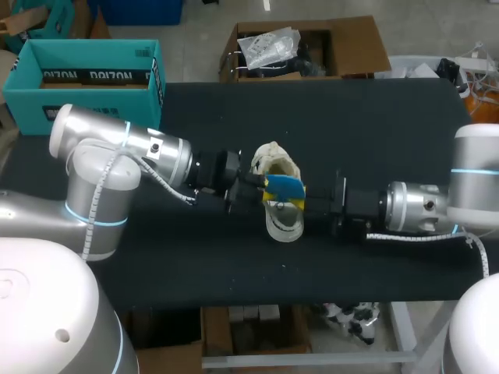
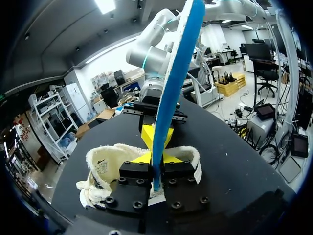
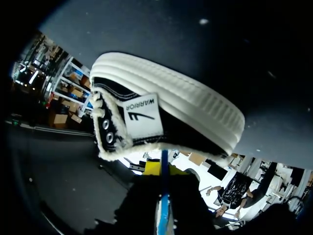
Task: Open the shoe tongue, take the insole out of the shoe, put the insole back into the shoe, and pack the shoe into the shoebox
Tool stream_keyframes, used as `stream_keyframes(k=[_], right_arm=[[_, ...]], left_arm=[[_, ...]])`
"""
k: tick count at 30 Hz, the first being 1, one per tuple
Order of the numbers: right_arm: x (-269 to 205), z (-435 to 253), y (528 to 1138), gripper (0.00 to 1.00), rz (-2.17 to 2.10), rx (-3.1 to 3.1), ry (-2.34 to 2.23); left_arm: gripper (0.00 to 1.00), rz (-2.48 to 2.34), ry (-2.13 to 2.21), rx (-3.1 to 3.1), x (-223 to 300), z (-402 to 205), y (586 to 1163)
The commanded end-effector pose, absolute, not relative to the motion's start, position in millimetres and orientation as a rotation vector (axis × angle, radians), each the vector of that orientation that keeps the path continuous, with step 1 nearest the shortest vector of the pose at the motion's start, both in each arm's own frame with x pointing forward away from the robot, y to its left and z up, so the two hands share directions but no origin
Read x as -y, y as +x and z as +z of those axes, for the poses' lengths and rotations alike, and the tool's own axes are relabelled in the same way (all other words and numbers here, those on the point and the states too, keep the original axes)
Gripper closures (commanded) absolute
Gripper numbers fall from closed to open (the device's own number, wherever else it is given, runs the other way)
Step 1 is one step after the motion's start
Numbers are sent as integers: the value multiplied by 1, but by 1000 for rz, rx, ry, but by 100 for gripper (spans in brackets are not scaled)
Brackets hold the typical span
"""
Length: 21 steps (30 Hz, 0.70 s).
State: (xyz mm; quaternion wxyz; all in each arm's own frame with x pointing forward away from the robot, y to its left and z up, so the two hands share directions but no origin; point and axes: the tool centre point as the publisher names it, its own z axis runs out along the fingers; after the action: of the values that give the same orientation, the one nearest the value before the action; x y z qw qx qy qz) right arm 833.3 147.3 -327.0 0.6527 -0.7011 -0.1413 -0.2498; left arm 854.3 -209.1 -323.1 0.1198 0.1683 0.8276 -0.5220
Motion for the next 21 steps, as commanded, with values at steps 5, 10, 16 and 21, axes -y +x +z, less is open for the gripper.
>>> stream_keyframes(k=[5, 10, 16, 21], right_arm=[[-149, -323, 829, 70, -553, 302, -1635], [-150, -315, 819, 65, -556, 292, -1689], [-148, -312, 812, 66, -562, 289, -1715], [-147, -314, 813, 66, -562, 299, -1711]], left_arm=[[100, -1508, 543, -2408, 209, -327, 857], [100, -1504, 611, -2379, 209, -325, 856], [100, -1471, 736, -2333, 209, -320, 849], [100, -1401, 786, -2299, 210, -319, 849]])
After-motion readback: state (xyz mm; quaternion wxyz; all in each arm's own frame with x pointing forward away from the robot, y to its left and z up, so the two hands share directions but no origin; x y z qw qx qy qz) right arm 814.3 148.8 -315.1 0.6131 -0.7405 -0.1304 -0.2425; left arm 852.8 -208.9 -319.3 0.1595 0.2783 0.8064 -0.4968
